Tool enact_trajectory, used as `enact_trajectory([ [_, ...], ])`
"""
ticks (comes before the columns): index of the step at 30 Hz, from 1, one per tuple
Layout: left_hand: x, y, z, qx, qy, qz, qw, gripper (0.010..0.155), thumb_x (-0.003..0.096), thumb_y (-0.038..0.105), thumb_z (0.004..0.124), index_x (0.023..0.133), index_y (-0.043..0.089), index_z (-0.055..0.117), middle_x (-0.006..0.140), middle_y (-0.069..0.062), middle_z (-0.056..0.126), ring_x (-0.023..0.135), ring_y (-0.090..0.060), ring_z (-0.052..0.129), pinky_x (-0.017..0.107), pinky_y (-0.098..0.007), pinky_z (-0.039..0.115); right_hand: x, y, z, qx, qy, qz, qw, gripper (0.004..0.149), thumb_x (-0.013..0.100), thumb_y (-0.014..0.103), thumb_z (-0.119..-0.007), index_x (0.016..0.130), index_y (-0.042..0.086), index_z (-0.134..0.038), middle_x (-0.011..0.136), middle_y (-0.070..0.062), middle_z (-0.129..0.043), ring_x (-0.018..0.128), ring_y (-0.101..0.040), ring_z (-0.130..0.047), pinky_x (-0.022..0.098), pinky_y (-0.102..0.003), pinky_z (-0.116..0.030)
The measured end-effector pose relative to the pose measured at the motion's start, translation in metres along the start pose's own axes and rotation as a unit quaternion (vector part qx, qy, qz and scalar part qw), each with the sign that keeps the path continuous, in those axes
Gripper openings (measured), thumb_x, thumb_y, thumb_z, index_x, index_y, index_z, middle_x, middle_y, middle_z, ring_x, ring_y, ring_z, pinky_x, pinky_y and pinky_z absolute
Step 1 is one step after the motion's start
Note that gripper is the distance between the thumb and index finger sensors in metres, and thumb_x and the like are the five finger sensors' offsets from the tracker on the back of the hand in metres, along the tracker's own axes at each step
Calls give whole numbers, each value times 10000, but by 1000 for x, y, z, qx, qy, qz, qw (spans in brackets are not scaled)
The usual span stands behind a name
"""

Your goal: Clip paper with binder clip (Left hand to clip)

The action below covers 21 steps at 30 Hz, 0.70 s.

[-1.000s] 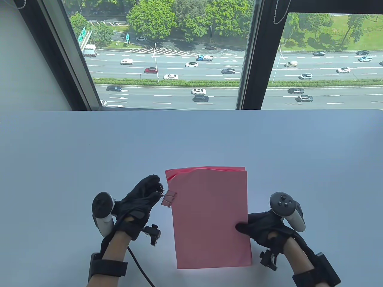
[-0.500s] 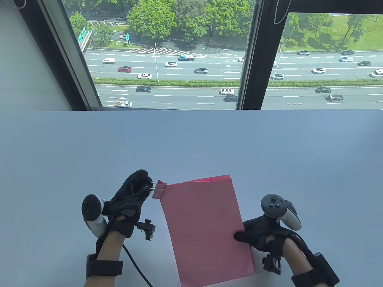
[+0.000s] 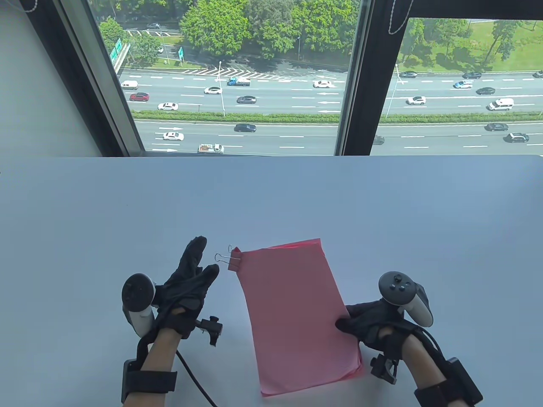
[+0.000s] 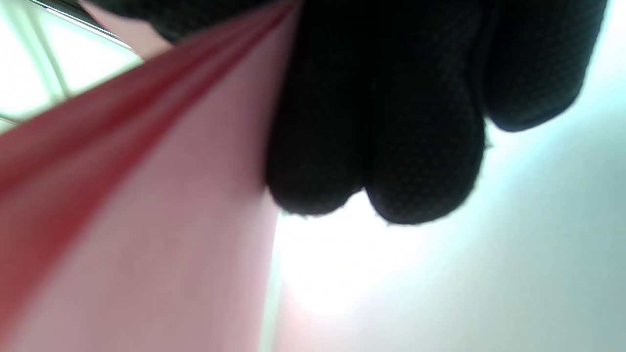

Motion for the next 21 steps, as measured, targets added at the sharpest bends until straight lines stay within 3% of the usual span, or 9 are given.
enact_trajectory([
  [7, -6, 19, 25, 149, -40, 52, 987, 765, 471, 538, 767, 1138, 268, 510, 1206, -98, 311, 1060, -428, 207, 715, -611, 295, 1, -11, 5, 36, -27, -44, 998, 430, 436, 291, -811, 728, -2, -929, 387, -25, -1065, 276, -253, -1102, 371, -483, -869],
  [10, -10, 22, 40, 249, -78, 53, 964, 812, 475, 575, 752, 1157, 342, 379, 1207, -20, 152, 1029, -350, -2, 684, -590, 111, 0, -11, 4, 46, -37, -46, 997, 431, 441, 300, -809, 720, -6, -928, 365, -16, -1070, 261, -241, -1107, 361, -472, -876],
  [13, -12, 22, 49, 337, -93, 52, 935, 826, 477, 596, 738, 1157, 369, 328, 1197, 3, 108, 1002, -321, -82, 656, -571, 46, -1, -11, 5, 67, -57, -42, 995, 450, 460, 336, -808, 740, 0, -916, 354, -10, -1072, 258, -250, -1104, 357, -478, -868],
  [18, -13, 19, 53, 369, -108, 40, 922, 848, 484, 604, 723, 1152, 379, 251, 1171, -2, 9, 965, -299, -150, 622, -560, -19, -4, -8, 9, 52, -81, -36, 995, 510, 458, 389, -819, 771, -7, -888, 392, -30, -1064, 296, -279, -1089, 371, -506, -843],
  [21, -13, 21, 53, 383, -100, 45, 917, 857, 481, 611, 723, 1150, 382, 240, 1169, -9, -2, 960, -297, -161, 603, -557, -44, -3, -7, 3, 50, -61, -20, 997, 580, 460, 413, -812, 850, -16, -828, 458, -82, -1053, 355, -340, -1065, 400, -550, -805],
])
Point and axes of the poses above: the tracker on the back of each hand, its own y axis roughly to the thumb side, its own x axis roughly from the wrist to the fingertips, z = x × y, the point moved 4 cm from there along x, roughly from the wrist to the fingertips
